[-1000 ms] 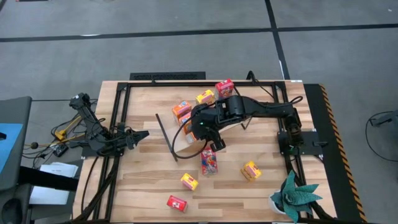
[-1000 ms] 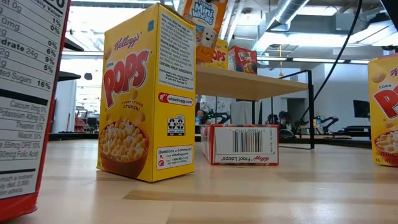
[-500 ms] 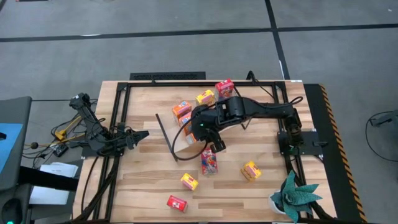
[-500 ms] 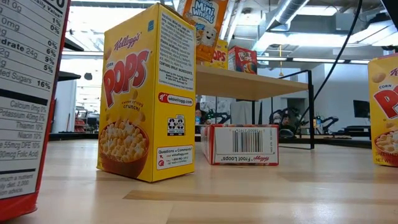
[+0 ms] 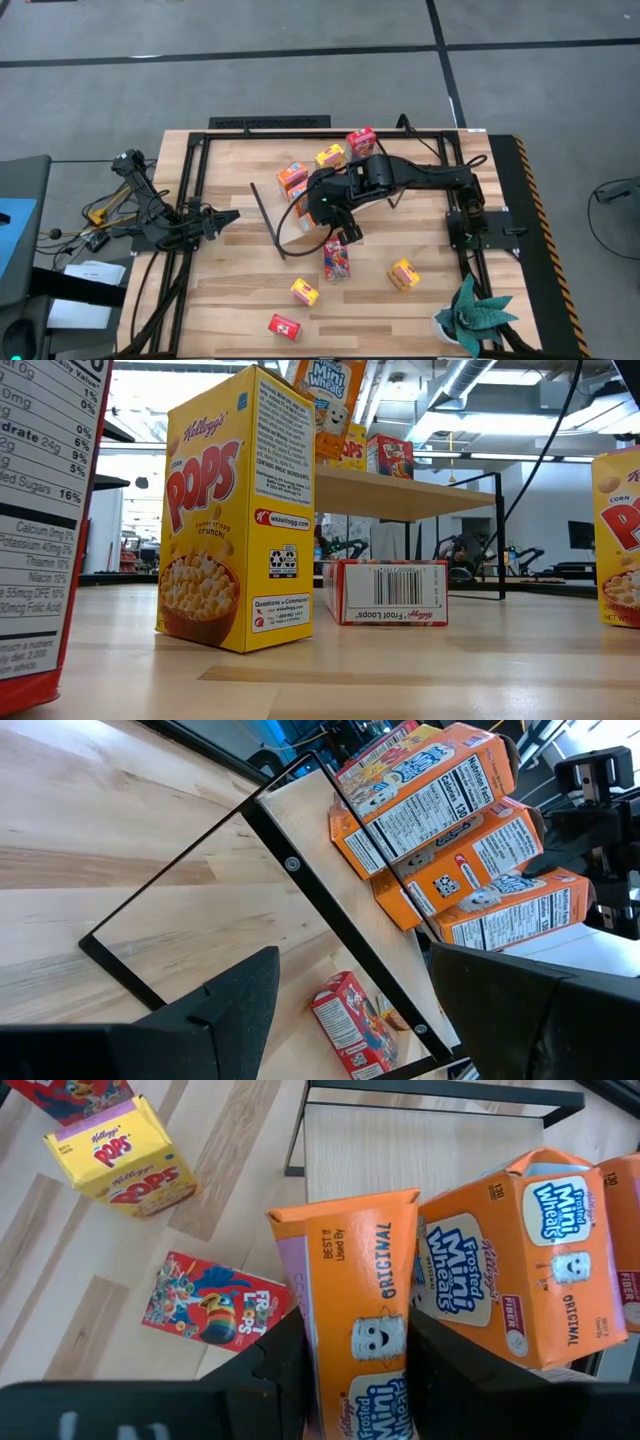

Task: Stack cereal on shelf
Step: Put the orange cereal box on the shelf aligned with the other orange cereal box

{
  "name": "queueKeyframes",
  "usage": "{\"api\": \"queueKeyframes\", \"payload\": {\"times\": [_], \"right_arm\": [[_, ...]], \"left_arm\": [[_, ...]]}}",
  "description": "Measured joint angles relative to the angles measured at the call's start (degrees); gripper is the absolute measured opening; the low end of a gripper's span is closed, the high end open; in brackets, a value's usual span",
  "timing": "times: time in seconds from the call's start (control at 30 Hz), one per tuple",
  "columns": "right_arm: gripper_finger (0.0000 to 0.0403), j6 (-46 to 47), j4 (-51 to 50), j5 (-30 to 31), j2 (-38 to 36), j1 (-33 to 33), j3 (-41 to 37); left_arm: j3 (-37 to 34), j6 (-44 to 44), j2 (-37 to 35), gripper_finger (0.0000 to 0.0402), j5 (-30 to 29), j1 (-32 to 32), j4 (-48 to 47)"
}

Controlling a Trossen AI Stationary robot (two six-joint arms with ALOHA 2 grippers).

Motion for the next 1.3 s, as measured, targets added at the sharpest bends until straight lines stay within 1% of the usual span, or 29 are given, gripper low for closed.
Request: {"api": "queueKeyframes", "payload": {"times": [0.1,0.23,0.33,0.63,0.8,1.07,1.17,1.3], "right_arm": [[0.0156,0.0,0.0,0.0,0.0,-0.1,0.0],[0.0152,-0.1,2.0,0.1,0.0,-0.1,-2.9],[0.0152,-0.2,1.5,0.2,-0.1,-0.1,-3.3],[0.0169,-0.4,1.7,1.5,-0.2,-0.5,-3.5],[0.0187,-0.5,1.2,1.5,-0.2,-0.9,-3.6],[0.0243,-0.2,1.3,3.2,-0.2,-0.9,-3.6],[0.0249,-0.2,1.3,4.1,-0.2,-0.9,-3.6],[0.0246,-0.2,1.4,4.2,-0.2,-0.9,-3.6]], "left_arm": [[0.0,0.0,0.0,0.0249,0.0,0.0,0.0],[0.0,0.0,0.0,0.0249,0.0,0.0,0.0],[0.0,0.1,0.0,0.0249,0.0,0.0,0.0],[0.0,0.0,0.0,0.0249,-0.1,0.0,0.0],[0.0,0.0,0.0,0.0249,-0.3,0.0,0.0],[0.0,0.0,0.0,0.0249,-0.3,0.0,0.0],[0.0,0.0,0.0,0.0249,-0.3,0.0,0.0],[0.0,0.0,0.0,0.0249,-0.3,0.0,0.0]]}}
